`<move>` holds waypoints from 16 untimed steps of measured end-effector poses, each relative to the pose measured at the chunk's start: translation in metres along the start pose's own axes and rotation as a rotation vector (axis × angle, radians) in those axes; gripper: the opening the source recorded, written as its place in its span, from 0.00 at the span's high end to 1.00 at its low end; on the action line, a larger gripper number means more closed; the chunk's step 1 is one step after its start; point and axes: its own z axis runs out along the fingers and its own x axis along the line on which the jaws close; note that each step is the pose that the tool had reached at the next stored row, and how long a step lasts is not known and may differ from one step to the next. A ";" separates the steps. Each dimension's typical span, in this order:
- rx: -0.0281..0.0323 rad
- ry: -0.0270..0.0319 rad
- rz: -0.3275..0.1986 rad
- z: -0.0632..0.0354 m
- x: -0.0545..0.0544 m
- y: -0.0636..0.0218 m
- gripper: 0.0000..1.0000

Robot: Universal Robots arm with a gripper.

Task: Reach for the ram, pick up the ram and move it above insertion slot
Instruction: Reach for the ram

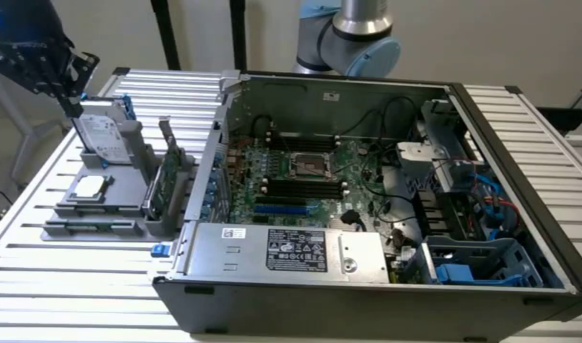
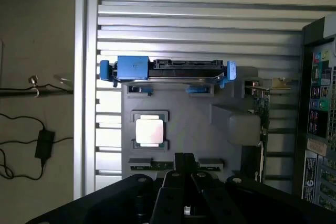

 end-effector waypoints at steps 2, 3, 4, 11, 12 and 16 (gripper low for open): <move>0.0000 0.0001 0.000 0.0000 0.000 -0.0015 0.89; 0.0000 0.0001 0.000 0.0000 0.000 -0.0031 0.89; 0.0000 -0.0001 0.000 0.0001 0.000 -0.0052 0.89; 0.0006 0.0001 0.000 0.0000 0.001 -0.0352 0.89; 0.0007 -0.0001 0.000 0.0000 0.001 -0.0397 0.89; 0.0021 0.0001 0.000 -0.0001 0.000 -0.0536 0.89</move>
